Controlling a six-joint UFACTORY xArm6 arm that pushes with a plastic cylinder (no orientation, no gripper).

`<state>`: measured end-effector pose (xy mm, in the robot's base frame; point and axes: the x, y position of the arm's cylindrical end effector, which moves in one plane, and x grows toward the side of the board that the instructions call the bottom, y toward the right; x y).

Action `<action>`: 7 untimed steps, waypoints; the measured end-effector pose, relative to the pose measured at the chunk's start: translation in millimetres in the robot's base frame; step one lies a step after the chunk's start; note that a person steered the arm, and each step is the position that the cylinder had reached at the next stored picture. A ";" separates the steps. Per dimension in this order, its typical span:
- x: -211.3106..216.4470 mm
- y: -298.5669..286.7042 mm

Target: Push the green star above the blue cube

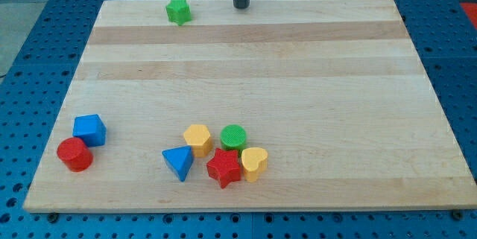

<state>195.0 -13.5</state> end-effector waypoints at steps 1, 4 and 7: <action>-3.1 -39.5; 28.5 -124.5; 54.1 -190.2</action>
<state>249.1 -203.7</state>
